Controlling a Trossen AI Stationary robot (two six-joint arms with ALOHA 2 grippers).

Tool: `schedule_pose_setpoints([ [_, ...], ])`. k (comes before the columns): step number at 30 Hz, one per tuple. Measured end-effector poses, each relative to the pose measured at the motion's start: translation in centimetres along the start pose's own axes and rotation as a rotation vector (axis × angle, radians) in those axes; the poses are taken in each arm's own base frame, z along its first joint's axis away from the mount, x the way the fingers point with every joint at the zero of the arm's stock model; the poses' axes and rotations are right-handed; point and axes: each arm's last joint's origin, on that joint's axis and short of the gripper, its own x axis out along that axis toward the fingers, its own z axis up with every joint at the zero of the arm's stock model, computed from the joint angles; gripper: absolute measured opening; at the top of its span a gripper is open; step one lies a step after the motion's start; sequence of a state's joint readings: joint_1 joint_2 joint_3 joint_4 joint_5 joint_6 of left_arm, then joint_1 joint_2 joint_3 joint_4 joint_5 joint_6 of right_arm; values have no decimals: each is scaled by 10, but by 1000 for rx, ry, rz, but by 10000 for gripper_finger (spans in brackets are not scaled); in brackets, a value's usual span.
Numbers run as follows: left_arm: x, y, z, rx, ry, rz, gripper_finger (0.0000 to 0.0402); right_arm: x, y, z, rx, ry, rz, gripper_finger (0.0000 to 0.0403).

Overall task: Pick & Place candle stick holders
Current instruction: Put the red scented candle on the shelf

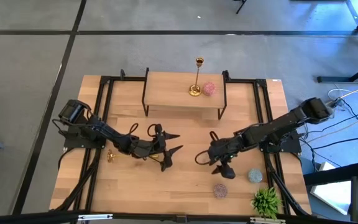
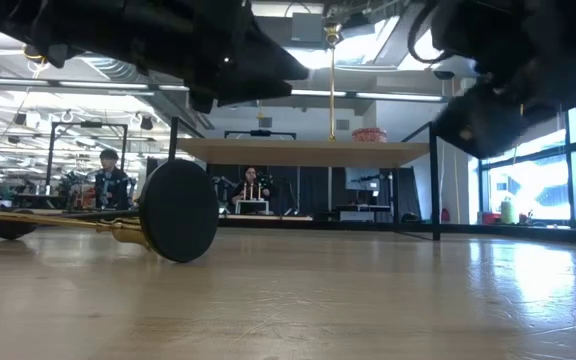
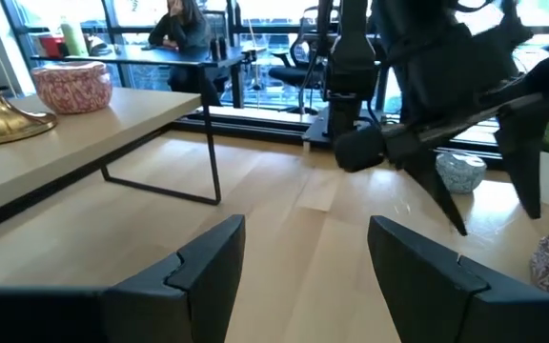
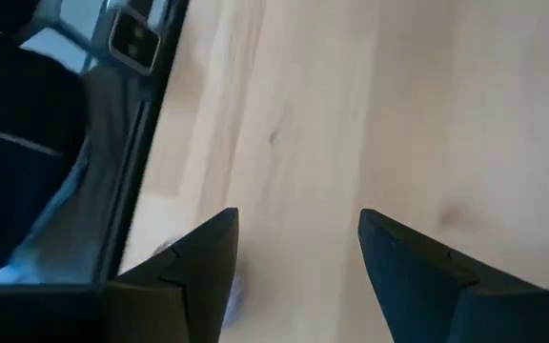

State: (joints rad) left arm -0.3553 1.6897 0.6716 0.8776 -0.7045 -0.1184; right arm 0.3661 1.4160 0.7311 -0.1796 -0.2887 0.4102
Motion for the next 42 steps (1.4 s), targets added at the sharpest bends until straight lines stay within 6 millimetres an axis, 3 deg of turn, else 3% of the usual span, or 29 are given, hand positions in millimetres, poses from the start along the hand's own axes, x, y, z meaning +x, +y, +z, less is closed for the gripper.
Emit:
schedule_pose_setpoints([
  [9, -2, -3, 0, 8, 1, -10, 221, 6, 24, -15, 67, 109, 67, 222],
  [17, -2, -3, 0, 10, 1, -10, 221, -1, 75, -13, -204, 151, 139, 230],
  [21, -2, -2, 0, 8, 1, -9, 221, -9, 91, -9, -242, 158, 69, 250],
  [27, -2, -2, 0, 3, 1, -9, 221, -13, 93, -12, -255, 156, -81, 300],
  [33, -2, -2, 0, 3, 1, -9, 221, 1, 89, -14, -246, 173, -138, 351],
  [42, -2, -2, 0, 2, 1, -9, 221, 10, 92, -20, -222, 254, -71, 360],
])
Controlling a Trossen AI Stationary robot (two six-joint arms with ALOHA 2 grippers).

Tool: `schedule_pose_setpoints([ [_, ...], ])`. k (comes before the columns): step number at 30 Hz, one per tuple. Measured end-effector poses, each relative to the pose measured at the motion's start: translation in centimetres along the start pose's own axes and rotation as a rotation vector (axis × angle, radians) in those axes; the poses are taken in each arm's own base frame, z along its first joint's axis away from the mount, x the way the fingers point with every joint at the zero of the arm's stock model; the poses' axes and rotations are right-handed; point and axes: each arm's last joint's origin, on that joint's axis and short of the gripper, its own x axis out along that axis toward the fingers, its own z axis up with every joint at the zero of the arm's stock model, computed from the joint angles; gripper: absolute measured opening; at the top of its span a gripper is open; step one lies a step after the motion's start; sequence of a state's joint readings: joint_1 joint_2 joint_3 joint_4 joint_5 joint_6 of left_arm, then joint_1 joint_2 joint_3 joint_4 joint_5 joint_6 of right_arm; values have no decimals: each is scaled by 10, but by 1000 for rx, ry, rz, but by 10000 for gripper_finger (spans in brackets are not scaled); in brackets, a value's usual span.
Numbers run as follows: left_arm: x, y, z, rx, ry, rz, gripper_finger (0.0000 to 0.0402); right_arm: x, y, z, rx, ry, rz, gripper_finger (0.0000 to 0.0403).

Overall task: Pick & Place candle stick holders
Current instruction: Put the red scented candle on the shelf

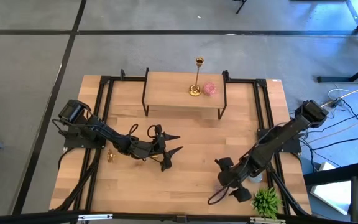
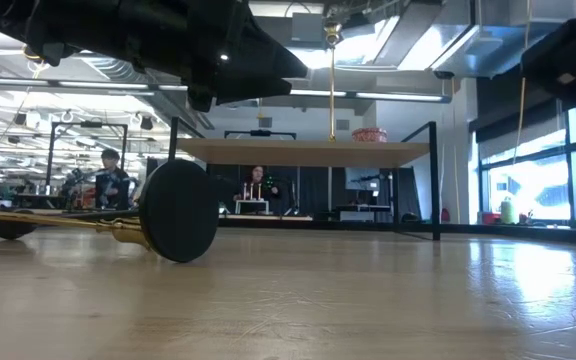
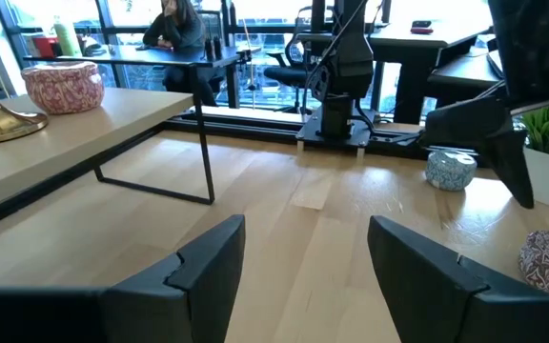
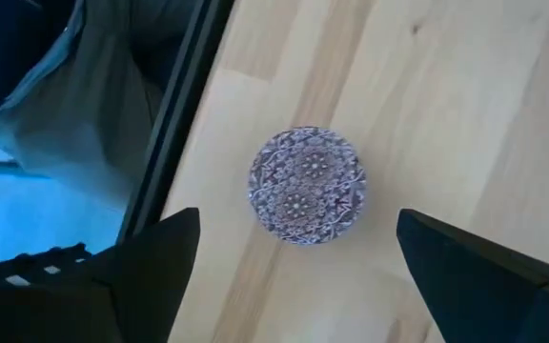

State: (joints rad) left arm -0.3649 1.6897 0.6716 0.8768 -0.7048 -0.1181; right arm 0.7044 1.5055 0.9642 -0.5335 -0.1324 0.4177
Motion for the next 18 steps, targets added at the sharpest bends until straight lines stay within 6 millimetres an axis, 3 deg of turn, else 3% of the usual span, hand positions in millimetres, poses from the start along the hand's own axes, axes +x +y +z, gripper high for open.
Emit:
schedule_pose_setpoints([
  [9, 1, 0, 0, 4, 5, -43, 221, 5, 7, 1, 44, -65, -62, 360],
  [18, -9, -18, -10, 3, 54, -213, 221, 45, 16, -7, 201, -32, -147, 360],
])
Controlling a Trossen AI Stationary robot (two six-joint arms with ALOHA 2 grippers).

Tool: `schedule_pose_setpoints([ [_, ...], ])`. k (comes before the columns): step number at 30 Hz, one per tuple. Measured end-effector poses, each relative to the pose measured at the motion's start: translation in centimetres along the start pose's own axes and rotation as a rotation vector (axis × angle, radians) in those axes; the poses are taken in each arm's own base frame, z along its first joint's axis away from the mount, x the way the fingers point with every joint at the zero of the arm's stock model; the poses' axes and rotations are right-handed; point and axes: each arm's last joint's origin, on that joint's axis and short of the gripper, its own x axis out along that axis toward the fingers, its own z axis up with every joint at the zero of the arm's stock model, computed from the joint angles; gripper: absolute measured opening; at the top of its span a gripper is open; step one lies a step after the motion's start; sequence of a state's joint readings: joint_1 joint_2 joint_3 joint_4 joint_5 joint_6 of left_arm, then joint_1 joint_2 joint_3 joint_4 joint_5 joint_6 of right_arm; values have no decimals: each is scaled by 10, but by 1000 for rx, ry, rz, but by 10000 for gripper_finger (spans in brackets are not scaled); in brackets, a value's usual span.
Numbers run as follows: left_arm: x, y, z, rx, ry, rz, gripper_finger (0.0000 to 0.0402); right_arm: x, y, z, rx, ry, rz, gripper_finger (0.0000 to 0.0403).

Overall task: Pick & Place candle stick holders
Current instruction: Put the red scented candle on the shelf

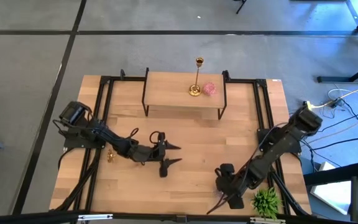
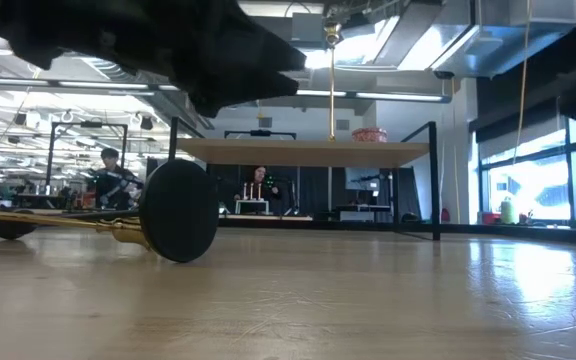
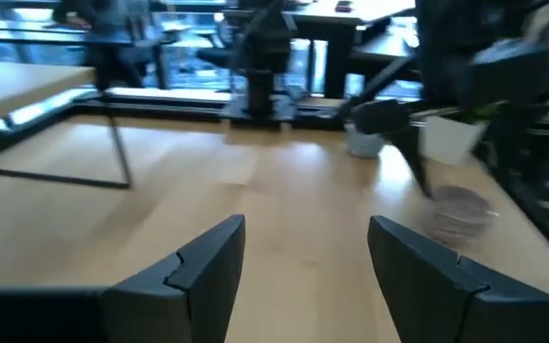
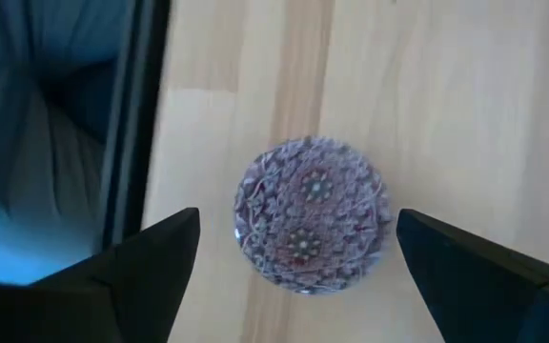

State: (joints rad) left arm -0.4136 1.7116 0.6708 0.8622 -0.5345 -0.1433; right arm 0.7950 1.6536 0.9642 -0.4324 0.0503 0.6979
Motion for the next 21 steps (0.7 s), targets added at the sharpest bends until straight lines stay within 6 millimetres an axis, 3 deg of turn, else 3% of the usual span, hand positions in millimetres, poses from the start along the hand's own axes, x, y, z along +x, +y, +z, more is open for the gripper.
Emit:
schedule_pose_setpoints([
  [8, -12, -21, -9, 51, 38, -65, 221, 19, 1, 0, 118, -32, -38, 360],
  [21, -24, -37, -21, 77, 123, -115, 221, 23, 3, 1, 250, -47, -25, 360],
])
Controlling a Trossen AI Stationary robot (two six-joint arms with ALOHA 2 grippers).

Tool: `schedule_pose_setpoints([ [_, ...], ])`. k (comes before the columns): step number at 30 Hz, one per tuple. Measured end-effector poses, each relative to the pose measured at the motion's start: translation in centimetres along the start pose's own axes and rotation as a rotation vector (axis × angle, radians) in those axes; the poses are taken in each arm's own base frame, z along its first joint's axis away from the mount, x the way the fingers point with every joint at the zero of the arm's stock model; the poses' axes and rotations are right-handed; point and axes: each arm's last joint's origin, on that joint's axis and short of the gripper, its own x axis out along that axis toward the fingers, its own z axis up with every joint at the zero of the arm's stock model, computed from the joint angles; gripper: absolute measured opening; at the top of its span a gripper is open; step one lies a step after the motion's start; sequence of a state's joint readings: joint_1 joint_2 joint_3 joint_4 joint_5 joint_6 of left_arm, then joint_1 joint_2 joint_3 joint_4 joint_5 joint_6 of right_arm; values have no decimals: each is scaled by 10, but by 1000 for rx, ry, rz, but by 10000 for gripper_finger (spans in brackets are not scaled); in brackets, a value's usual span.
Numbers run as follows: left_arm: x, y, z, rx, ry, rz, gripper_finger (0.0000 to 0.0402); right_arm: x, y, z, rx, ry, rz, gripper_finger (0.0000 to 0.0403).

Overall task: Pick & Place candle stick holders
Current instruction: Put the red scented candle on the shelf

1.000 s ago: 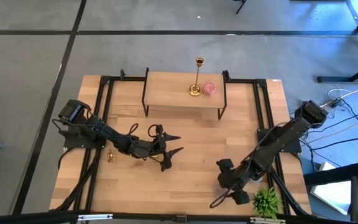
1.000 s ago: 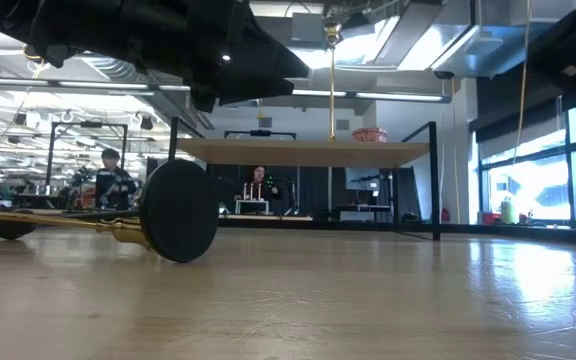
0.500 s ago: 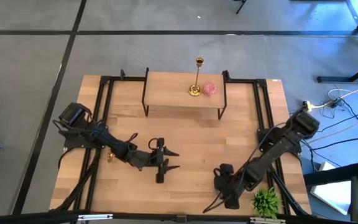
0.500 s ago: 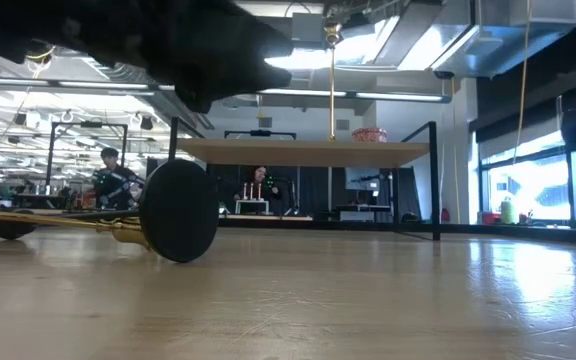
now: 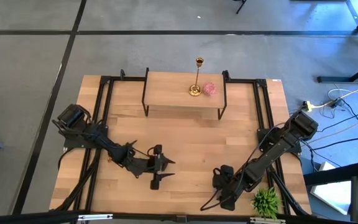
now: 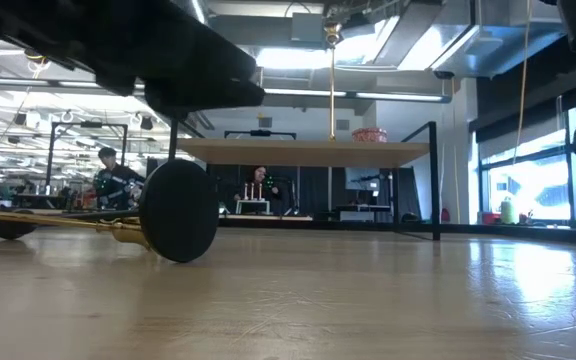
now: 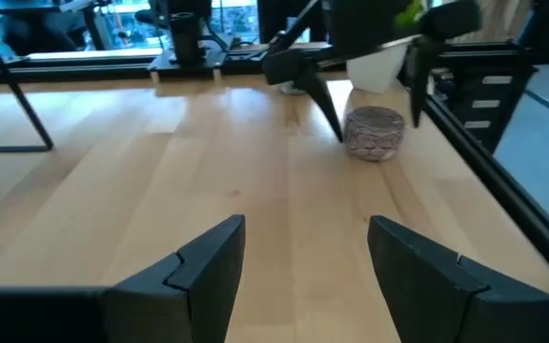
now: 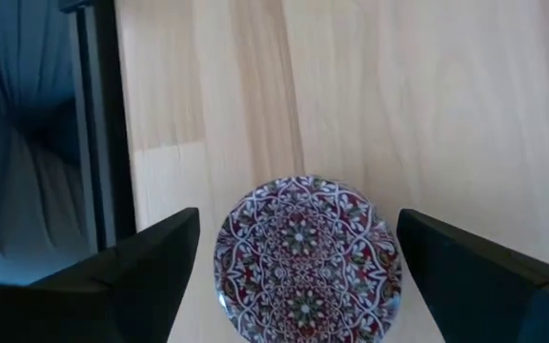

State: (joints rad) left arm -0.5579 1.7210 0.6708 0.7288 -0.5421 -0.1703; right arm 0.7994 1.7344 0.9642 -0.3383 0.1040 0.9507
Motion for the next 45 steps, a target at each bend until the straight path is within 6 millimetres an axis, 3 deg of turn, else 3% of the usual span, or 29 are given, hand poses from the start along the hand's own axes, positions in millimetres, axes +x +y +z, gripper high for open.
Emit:
schedule_pose_setpoints([
  [24, -2, -2, 0, 110, -7, 21, 221, 12, -15, 3, 154, 98, -71, 360],
  [29, 3, 8, 4, 152, -33, 114, 221, 12, -15, 3, 155, 96, -75, 352],
  [35, 9, 22, 19, 161, -140, 206, 221, 12, -16, 3, 151, 98, -79, 308],
  [45, 19, 57, 41, 35, -298, 277, 221, 14, -22, 12, 12, 32, -119, 308],
])
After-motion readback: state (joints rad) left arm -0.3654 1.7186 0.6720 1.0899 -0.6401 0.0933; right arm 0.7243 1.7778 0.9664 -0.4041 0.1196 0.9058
